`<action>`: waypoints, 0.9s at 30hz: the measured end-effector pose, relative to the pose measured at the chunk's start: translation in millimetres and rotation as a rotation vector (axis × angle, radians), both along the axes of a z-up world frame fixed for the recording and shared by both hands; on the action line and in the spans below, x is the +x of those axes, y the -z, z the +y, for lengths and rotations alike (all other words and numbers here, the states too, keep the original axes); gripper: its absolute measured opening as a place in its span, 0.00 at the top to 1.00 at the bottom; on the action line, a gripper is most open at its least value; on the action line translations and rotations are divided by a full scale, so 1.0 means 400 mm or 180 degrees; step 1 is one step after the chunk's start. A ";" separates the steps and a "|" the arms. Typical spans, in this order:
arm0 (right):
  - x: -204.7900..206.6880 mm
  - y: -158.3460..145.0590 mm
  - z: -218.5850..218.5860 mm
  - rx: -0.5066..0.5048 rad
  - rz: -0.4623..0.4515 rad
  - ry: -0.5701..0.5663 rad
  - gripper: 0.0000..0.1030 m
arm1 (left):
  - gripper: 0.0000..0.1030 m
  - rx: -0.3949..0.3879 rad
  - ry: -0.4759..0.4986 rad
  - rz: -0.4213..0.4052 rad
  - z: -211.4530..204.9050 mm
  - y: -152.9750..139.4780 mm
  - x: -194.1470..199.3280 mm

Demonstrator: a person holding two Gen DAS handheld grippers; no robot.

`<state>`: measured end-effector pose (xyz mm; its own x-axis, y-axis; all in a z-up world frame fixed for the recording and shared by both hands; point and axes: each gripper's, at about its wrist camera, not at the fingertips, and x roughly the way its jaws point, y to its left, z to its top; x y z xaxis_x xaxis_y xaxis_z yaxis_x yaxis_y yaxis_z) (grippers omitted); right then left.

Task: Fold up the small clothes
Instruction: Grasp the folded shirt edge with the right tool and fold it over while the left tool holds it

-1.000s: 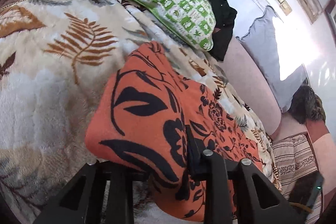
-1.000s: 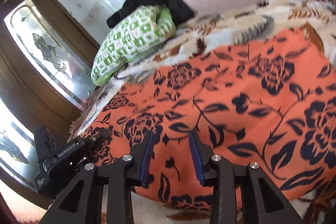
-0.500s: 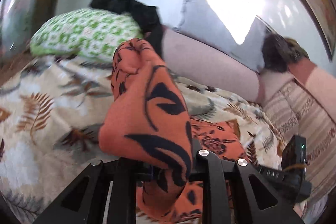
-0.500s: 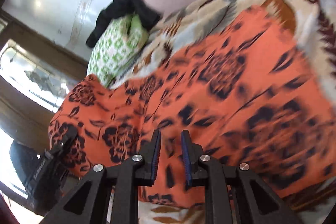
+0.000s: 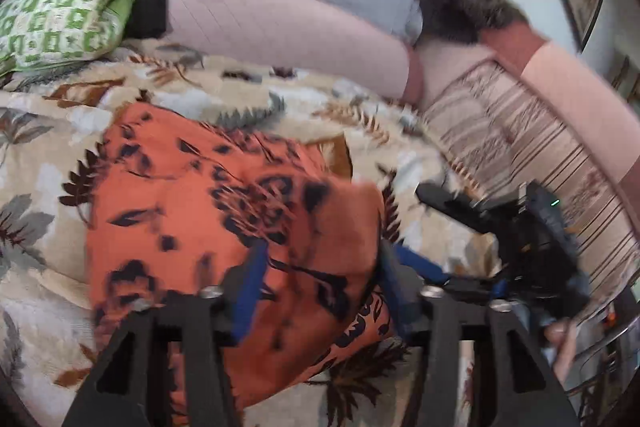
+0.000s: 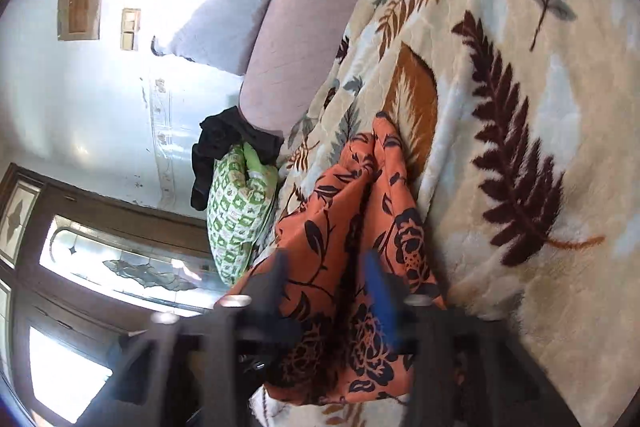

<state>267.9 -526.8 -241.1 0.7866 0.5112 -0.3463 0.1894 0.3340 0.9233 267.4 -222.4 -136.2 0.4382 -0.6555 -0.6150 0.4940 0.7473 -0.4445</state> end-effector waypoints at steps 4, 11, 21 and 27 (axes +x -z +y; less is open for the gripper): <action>0.020 -0.013 0.056 -0.0012 -0.0066 -0.0211 0.23 | 0.29 -0.0169 -0.0137 -0.0215 0.119 -0.025 -0.002; 0.079 0.018 0.124 -0.0318 0.0318 -0.0241 0.23 | 0.29 0.0441 -0.0475 0.0523 0.165 0.163 0.091; 0.145 -0.092 0.219 -0.1906 0.0203 -0.0242 0.82 | 0.28 0.0235 -0.0385 0.0543 0.142 0.154 0.112; 0.087 -0.115 0.116 -0.2121 0.0103 0.0364 0.85 | 0.23 0.0377 -0.0258 0.0282 0.093 0.144 0.094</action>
